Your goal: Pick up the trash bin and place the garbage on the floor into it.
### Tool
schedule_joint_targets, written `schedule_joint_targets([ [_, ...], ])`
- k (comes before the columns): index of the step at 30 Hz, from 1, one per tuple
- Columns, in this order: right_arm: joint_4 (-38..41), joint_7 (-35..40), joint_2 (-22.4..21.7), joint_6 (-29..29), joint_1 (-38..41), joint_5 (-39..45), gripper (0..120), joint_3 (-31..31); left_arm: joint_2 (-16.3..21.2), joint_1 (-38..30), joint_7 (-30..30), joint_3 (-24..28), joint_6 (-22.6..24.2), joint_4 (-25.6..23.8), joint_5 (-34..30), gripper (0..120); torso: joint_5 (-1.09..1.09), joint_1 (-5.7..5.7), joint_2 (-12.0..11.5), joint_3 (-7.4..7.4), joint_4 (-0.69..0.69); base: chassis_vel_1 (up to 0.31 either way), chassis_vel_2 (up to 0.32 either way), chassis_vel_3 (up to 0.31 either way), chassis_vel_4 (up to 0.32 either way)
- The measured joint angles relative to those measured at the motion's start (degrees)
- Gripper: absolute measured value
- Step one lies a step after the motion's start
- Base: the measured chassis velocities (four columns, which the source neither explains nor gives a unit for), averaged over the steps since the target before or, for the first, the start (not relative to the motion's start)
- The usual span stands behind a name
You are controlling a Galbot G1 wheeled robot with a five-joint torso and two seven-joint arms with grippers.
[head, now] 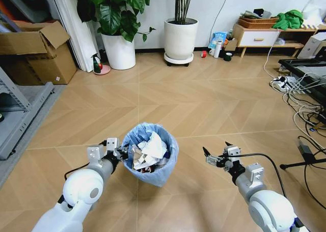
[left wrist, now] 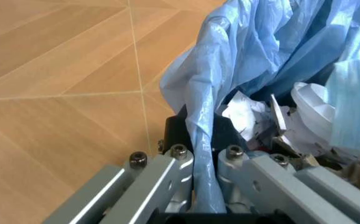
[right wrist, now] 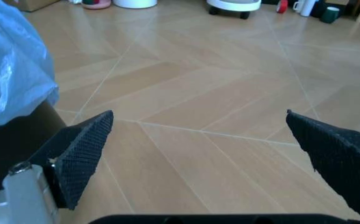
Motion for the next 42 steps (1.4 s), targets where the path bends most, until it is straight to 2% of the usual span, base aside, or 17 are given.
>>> schedule_joint_targets([
  [12, -0.7, 0.1, 0.1, 1.3, 0.1, 0.2, 100, 0.5, -1.7, 0.1, -5.7, -1.6, -1.0, 3.4, 1.0, 0, 0.01, 0.00, 0.0, 0.00, 0.00, 0.055, -0.055, -0.057, 0.052],
  [15, -0.8, 0.1, 0.1, 1.6, -0.1, 0.2, 100, 0.9, -2.9, 0.3, -7.4, -3.8, -1.2, 5.0, 1.0, 0, 0.01, 0.00, 0.0, 0.01, 0.00, 0.000, 0.000, 0.000, 0.000],
  [18, -0.9, 0.1, 0.2, 1.9, -0.2, 0.2, 100, 1.1, -3.2, 0.7, -7.4, -5.3, -1.4, 6.2, 1.5, 0, 0.01, 0.00, 0.0, 0.01, 0.00, 0.000, 0.000, 0.000, 0.000],
  [25, -1.4, -0.1, 0.4, 2.5, -0.1, 0.3, 100, 1.2, -3.7, 1.7, -3.0, -9.8, -1.8, 11.1, 4.9, 0, 0.02, 0.00, 0.0, 0.00, 0.01, 0.000, 0.000, 0.000, 0.000],
  [31, -1.7, -0.1, 0.4, 2.6, 0.2, 0.5, 100, 1.3, -4.1, 1.2, -2.6, -10.6, -2.0, 13.6, 5.3, 0, 0.01, 0.00, 0.0, 0.00, 0.00, 0.000, 0.000, 0.000, 0.000],
  [35, -1.8, -0.1, 0.4, 2.7, 0.1, 0.6, 100, 1.6, -5.4, 1.5, -2.0, -11.7, -2.7, 17.0, 6.1, 0, 0.00, 0.00, 0.0, 0.00, 0.00, 0.000, 0.000, 0.000, 0.000],
  [42, -2.2, -0.1, 0.5, 2.9, 0.4, 0.6, 100, 1.2, -5.9, 1.7, -1.3, -12.7, -3.3, 18.3, 6.4, 0, 0.02, 0.00, 0.0, 0.00, 0.00, 0.000, 0.000, 0.000, 0.000],
])
